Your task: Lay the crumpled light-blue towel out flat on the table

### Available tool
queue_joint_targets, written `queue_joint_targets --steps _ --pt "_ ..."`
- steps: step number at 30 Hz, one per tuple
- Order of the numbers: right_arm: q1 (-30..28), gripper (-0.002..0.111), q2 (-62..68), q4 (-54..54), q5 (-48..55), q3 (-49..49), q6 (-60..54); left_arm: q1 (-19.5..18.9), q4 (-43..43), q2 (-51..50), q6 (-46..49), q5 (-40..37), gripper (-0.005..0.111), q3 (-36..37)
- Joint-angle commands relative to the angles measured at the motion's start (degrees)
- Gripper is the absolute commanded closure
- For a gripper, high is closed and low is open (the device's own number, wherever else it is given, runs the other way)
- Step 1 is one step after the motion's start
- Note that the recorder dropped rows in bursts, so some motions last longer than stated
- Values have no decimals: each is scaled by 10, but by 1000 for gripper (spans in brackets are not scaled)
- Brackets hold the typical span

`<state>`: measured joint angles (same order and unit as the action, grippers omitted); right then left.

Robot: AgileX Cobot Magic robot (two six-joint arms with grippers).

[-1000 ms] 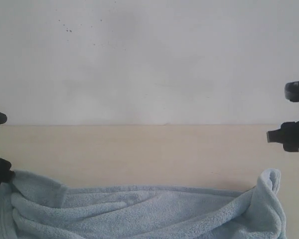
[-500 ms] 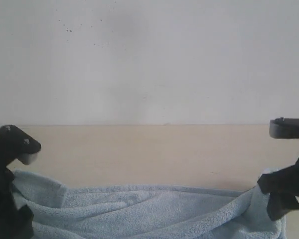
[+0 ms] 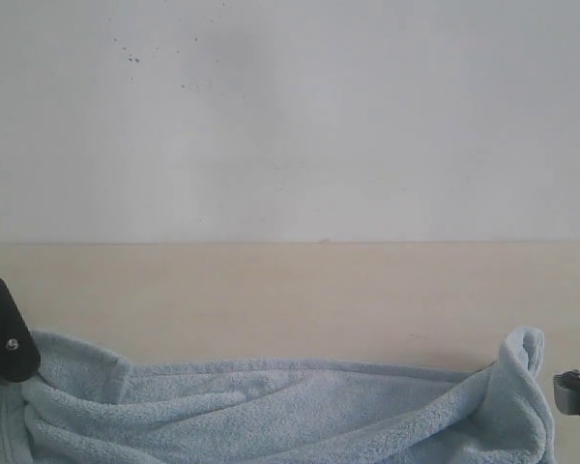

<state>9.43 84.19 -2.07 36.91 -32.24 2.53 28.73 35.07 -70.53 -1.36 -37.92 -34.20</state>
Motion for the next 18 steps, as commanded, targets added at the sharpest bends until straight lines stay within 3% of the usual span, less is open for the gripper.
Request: queue_joint_targets --steps 1,7,14,18 --pt "-2 42 22 -4 -17 3 1 5 -4 3 -8 19 29 3" --pt "-2 43 44 -15 -20 1 1 5 -7 3 -8 41 29 3" --pt "-2 71 44 -16 -13 1 1 5 -12 3 -8 45 29 3" --pt "-2 72 44 -16 -10 1 1 5 -16 4 -8 45 29 3"
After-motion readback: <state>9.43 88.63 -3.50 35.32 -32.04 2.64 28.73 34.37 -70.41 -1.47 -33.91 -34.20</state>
